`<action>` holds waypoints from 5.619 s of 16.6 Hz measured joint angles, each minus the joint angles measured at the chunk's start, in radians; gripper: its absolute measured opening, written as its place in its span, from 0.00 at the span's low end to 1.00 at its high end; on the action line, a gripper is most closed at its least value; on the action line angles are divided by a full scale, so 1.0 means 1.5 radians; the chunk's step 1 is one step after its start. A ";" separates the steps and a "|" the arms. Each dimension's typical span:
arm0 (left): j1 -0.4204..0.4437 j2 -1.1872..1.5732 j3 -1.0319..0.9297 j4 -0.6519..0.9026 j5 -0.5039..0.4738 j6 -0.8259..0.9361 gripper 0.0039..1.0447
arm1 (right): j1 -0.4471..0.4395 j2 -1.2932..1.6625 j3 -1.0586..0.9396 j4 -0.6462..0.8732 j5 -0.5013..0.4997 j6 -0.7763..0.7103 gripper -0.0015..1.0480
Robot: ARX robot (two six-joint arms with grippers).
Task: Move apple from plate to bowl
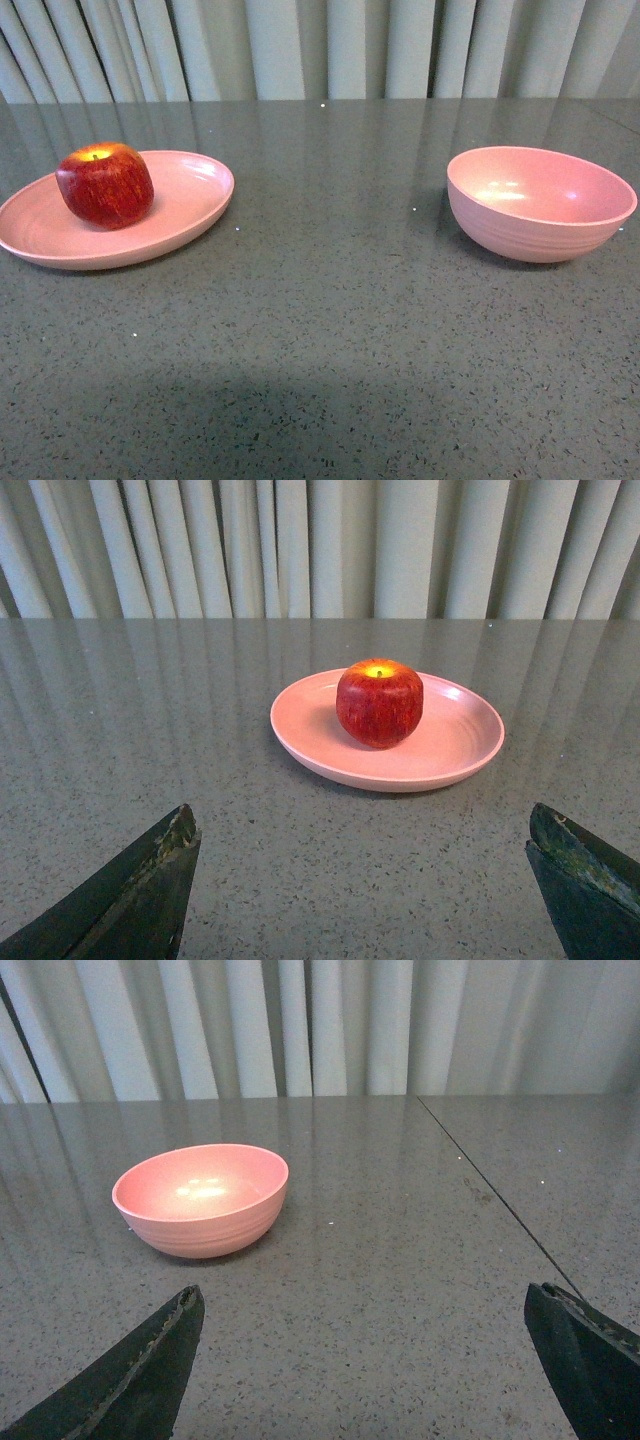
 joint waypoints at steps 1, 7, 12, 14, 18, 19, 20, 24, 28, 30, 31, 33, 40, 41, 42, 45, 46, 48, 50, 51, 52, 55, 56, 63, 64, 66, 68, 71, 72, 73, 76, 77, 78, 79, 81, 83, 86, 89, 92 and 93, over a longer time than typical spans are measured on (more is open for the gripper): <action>0.000 0.000 0.000 0.000 0.000 0.000 0.94 | 0.000 0.000 0.000 0.000 0.000 0.000 0.94; 0.000 0.000 0.000 0.000 0.000 0.000 0.94 | -0.014 0.084 0.052 -0.108 -0.051 0.104 0.94; 0.000 0.000 0.000 0.000 0.000 0.000 0.94 | -0.017 0.152 0.100 -0.038 -0.053 0.106 0.94; 0.000 0.000 0.000 0.000 0.000 0.000 0.94 | -0.014 0.176 0.112 -0.016 -0.053 0.106 0.94; 0.000 0.000 0.000 0.000 0.000 0.000 0.94 | 0.010 0.372 0.237 0.130 -0.073 0.084 0.94; 0.000 0.000 0.000 0.000 0.000 0.000 0.94 | 0.022 0.430 0.275 0.160 -0.072 0.072 0.94; 0.000 0.000 0.000 0.000 0.000 0.000 0.94 | 0.034 0.490 0.318 0.168 -0.071 0.063 0.94; 0.000 0.000 0.000 0.000 0.000 0.000 0.94 | 0.058 0.754 0.484 0.160 -0.027 0.020 0.94; 0.000 0.000 0.000 0.000 0.000 0.000 0.94 | 0.062 0.970 0.624 0.103 0.005 0.012 0.94; 0.000 0.000 0.000 0.000 0.000 0.000 0.94 | 0.066 1.070 0.688 0.064 0.022 0.010 0.94; 0.000 0.000 0.000 0.000 0.000 0.000 0.94 | 0.066 1.099 0.707 0.045 0.025 0.011 0.94; 0.000 0.000 0.000 0.000 0.000 0.000 0.94 | 0.066 1.155 0.731 0.012 0.041 0.014 0.94; 0.000 0.000 0.000 0.000 0.000 0.000 0.94 | 0.070 1.187 0.739 -0.015 0.047 0.045 0.75; 0.000 0.000 0.000 0.000 0.000 0.000 0.94 | 0.070 1.187 0.740 -0.021 0.042 0.049 0.68; 0.000 0.000 0.000 0.000 0.000 0.000 0.94 | 0.070 1.187 0.741 -0.022 0.042 0.052 0.56; 0.000 0.000 0.000 0.000 0.000 0.000 0.94 | 0.071 1.187 0.743 -0.030 0.032 0.061 0.19; 0.000 0.000 0.000 0.000 0.000 0.000 0.94 | 0.070 1.187 0.744 -0.033 0.029 0.063 0.11; 0.000 0.000 0.000 0.000 0.000 0.000 0.94 | 0.069 1.177 0.751 -0.042 0.016 0.072 0.03; 0.000 0.000 0.000 0.000 0.000 0.000 0.94 | 0.068 1.161 0.751 -0.049 0.007 0.073 0.03; 0.000 0.000 0.000 0.000 0.000 0.000 0.94 | 0.068 1.153 0.752 -0.050 0.003 0.075 0.03; 0.000 0.000 0.000 0.000 0.000 0.000 0.94 | 0.070 1.133 0.755 -0.044 -0.015 0.084 0.03; 0.000 0.000 0.000 0.000 0.000 0.000 0.94 | 0.094 1.085 0.761 -0.007 -0.043 0.086 0.03; 0.000 0.000 0.000 0.000 0.000 0.000 0.94 | 0.120 1.068 0.771 0.007 -0.053 0.086 0.03; 0.000 0.000 0.000 0.000 0.000 0.000 0.94 | 0.264 1.145 0.811 0.013 -0.025 0.085 0.03; 0.000 0.000 0.000 0.000 0.000 0.000 0.94 | 0.275 1.155 0.813 0.011 -0.021 0.085 0.03; 0.000 0.000 0.000 0.000 0.000 0.000 0.94 | 0.299 1.188 0.829 0.004 -0.006 0.085 0.03; 0.000 0.000 0.000 0.000 0.000 0.000 0.94 | 0.316 1.218 0.847 -0.010 0.013 0.085 0.03; 0.000 0.000 0.000 0.000 0.000 0.000 0.94 | 0.320 1.250 0.871 -0.028 0.036 0.089 0.03; 0.000 0.000 0.000 0.000 0.000 0.000 0.94 | 0.320 1.262 0.881 -0.034 0.041 0.091 0.03; 0.000 0.000 0.000 0.000 0.000 0.000 0.94 | 0.320 1.270 0.889 -0.039 0.041 0.096 0.03; 0.000 0.000 0.000 0.000 0.000 0.000 0.94 | 0.320 1.297 0.912 -0.056 0.039 0.119 0.03; 0.000 0.000 0.000 0.000 0.000 0.000 0.94 | 0.320 1.304 0.915 -0.062 0.042 0.123 0.03; 0.000 0.000 0.000 0.000 0.000 0.000 0.94 | 0.320 1.308 0.916 -0.063 0.045 0.124 0.03; 0.000 0.000 0.000 0.000 0.000 0.000 0.94 | 0.320 1.311 0.919 -0.063 0.046 0.125 0.03; 0.000 0.000 0.000 0.000 0.000 0.000 0.94 | 0.320 1.313 0.923 -0.066 0.048 0.126 0.03; 0.000 0.000 0.000 0.000 0.000 0.000 0.94 | 0.320 1.314 0.923 -0.068 0.050 0.131 0.03; 0.000 0.000 0.000 0.000 0.000 0.000 0.94 | 0.320 1.314 0.924 -0.075 0.053 0.136 0.22; 0.000 0.000 0.000 0.000 0.000 0.000 0.94 | 0.319 1.313 0.924 -0.075 0.053 0.136 0.48; 0.000 0.000 0.000 0.000 0.000 0.000 0.94 | 0.319 1.312 0.924 -0.076 0.053 0.136 0.57; 0.000 0.000 0.000 0.000 0.000 0.000 0.94 | 0.319 1.310 0.924 -0.076 0.053 0.136 0.61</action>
